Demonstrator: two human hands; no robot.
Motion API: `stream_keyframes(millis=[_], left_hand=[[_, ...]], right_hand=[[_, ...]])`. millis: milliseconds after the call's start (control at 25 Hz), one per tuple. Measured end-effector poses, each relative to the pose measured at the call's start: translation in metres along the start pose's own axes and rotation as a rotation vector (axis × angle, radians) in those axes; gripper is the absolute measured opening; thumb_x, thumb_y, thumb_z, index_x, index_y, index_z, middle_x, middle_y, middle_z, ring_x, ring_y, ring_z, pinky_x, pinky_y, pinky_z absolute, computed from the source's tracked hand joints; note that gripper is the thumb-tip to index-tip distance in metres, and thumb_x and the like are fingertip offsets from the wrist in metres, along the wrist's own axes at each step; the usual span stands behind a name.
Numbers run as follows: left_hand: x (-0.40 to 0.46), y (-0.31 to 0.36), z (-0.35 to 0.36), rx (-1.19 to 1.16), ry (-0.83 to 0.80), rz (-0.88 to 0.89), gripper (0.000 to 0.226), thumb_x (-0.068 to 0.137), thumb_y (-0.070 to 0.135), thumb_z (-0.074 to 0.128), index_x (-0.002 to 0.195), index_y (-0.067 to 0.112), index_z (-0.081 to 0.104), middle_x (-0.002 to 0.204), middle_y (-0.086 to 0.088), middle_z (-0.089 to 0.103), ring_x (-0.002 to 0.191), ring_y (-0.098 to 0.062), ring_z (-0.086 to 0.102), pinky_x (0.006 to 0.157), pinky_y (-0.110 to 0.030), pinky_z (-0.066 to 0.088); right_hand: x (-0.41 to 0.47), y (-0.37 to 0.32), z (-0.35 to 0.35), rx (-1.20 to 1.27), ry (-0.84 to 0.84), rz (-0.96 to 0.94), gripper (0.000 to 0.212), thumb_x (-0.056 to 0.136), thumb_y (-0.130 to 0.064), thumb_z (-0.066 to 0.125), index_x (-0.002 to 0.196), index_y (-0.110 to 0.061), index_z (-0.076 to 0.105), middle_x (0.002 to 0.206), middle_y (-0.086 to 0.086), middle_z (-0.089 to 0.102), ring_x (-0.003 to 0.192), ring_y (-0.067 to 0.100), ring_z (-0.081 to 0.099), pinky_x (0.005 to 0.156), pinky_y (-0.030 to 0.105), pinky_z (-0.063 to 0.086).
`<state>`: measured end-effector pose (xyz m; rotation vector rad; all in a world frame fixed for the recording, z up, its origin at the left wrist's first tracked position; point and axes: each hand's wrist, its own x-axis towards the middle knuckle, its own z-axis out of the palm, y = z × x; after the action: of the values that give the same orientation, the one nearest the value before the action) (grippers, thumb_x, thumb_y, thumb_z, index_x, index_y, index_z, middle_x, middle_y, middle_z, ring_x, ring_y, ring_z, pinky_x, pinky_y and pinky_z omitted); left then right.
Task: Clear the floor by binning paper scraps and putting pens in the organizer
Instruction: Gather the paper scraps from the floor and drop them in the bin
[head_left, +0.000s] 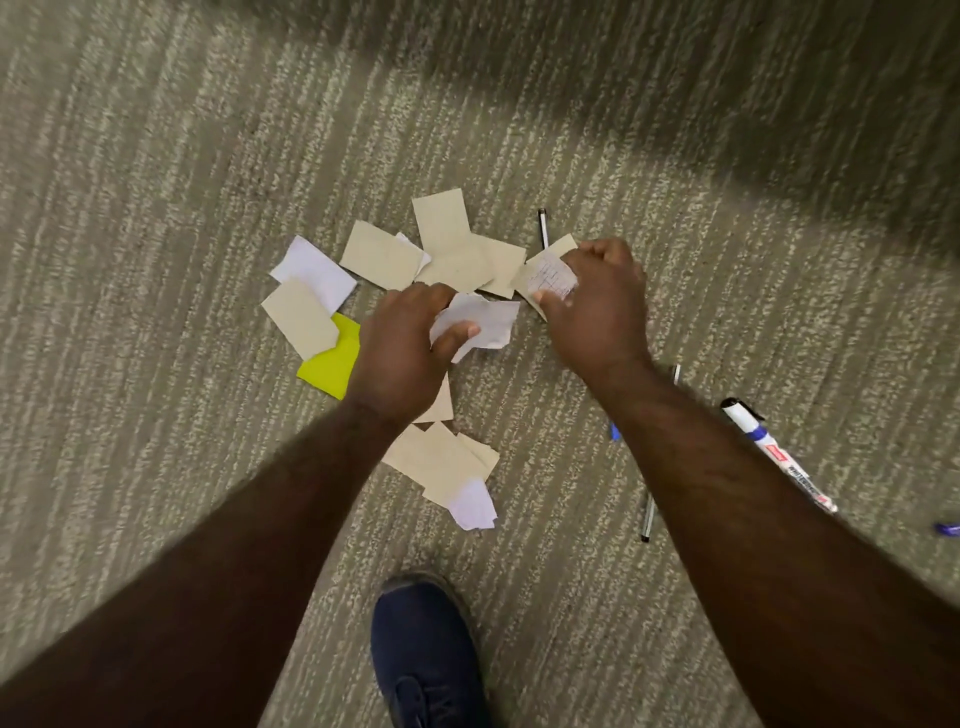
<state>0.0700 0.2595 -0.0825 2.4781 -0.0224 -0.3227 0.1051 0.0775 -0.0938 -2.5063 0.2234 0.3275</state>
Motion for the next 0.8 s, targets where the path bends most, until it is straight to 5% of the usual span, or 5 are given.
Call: stream_keyframes(millis=[240,520,680,800], left_hand=[[0.024,0.000,-0.005,0.196,-0.106,0.212,0.017,0.074,0.022,0.068,0.090,0.019,0.066,0.118,0.003,0.067,0.103,-0.030,0.058,0.082,-0.043,0.047],[0.022,-0.005,0.004,0.353,-0.187,0.389,0.027,0.068,0.013,0.071,0.091,0.025,0.062,0.095,0.006,0.068,0.094,-0.018,0.041,0.071,-0.032,0.028],[0.016,-0.003,-0.009,0.162,-0.132,0.297,0.018,0.069,0.013,0.065,0.085,0.019,0.063,0.082,0.001,0.068,0.089,-0.021,0.048,0.072,-0.036,0.040],[0.004,-0.010,-0.030,-0.108,-0.010,0.064,0.016,0.076,0.012,0.070,0.088,0.015,0.060,0.084,0.004,0.065,0.078,-0.015,0.055,0.068,-0.024,0.038]], right_hand=[[-0.020,0.006,-0.012,0.188,0.139,0.052,0.017,0.079,-0.008,0.066,0.095,-0.007,0.061,0.097,0.011,0.061,0.083,0.018,0.051,0.069,0.020,0.031],[-0.029,-0.012,-0.019,0.480,0.079,0.165,0.038,0.084,-0.003,0.062,0.112,-0.015,0.040,0.098,-0.002,0.058,0.087,0.015,0.061,0.068,0.020,0.049],[-0.005,-0.029,-0.007,0.281,-0.026,0.023,0.027,0.089,-0.011,0.057,0.116,-0.010,0.056,0.110,0.008,0.060,0.095,0.018,0.057,0.078,0.026,0.045],[0.015,-0.048,0.007,0.057,-0.139,-0.067,0.026,0.092,-0.012,0.052,0.116,-0.006,0.054,0.126,0.011,0.044,0.109,0.022,0.046,0.088,0.031,0.043]])
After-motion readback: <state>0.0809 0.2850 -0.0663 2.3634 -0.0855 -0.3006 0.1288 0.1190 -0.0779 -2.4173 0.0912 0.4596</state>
